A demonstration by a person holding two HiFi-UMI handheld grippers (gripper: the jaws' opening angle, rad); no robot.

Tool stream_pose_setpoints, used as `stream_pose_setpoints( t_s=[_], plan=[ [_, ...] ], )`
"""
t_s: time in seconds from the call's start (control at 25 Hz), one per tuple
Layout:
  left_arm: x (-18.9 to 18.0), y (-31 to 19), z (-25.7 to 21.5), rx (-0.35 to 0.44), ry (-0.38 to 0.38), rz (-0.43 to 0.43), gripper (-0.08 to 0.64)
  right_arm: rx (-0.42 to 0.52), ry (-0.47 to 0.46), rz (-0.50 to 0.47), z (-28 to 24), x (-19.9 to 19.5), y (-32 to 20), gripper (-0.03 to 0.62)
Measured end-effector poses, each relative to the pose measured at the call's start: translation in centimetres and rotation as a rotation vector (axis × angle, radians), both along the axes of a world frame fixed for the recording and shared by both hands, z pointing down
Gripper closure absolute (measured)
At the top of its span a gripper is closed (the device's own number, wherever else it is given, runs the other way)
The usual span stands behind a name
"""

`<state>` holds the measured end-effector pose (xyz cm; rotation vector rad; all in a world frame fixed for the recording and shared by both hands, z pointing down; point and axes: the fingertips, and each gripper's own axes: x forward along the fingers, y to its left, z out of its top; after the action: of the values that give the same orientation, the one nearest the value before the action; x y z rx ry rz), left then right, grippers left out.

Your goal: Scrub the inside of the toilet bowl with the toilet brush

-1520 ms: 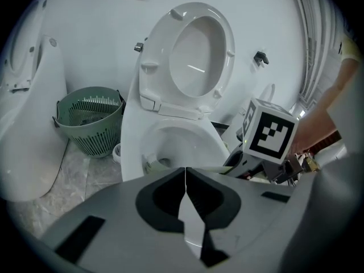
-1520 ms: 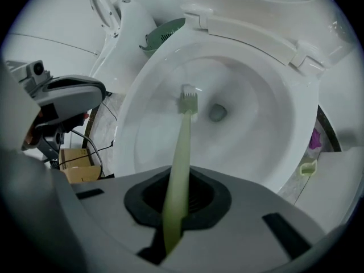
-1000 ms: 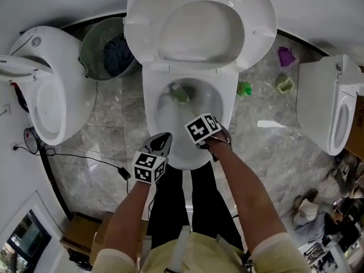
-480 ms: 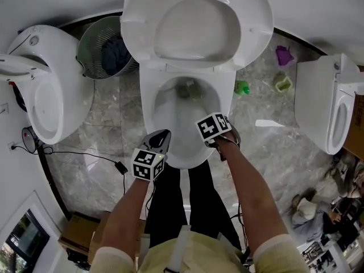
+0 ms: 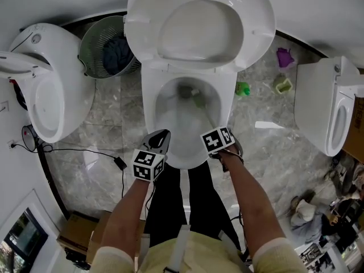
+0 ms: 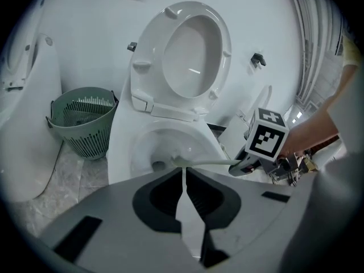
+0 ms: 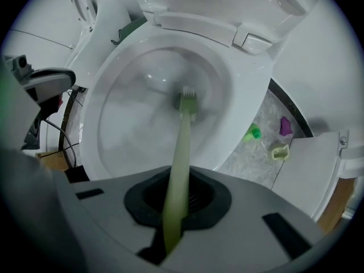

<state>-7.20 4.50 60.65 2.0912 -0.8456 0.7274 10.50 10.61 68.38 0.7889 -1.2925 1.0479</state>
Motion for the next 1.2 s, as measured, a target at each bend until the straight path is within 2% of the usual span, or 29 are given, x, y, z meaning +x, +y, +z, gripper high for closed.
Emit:
stream_pose_setpoints(
  t_s=[0.52,0.64,1.08,1.2],
  plan=[
    [-1.1,0.5,0.2,0.002,-0.01,-0.017,0.548,-0.09,-0.007,0.004,0.1,-1.0,5.7,0.565],
    [-1.3,1.0,0.3,-0.004,-0.007,-0.016,0.548,-0.109,-0.029,0.024,-0.1,-1.5,6.8,0.565],
    [-2.2,2.4,0.7,-0.026,-0.008,-0.017,0.548,-0.194,-0.099,-0.039,-0.3,-4.8,10.2,0.565],
    [-2.4,3.0,0.8,-0.036,-0.009,-0.016,0.548,-0.211,-0.141,-0.007,-0.5,-6.4,10.5,0.565]
  ],
)
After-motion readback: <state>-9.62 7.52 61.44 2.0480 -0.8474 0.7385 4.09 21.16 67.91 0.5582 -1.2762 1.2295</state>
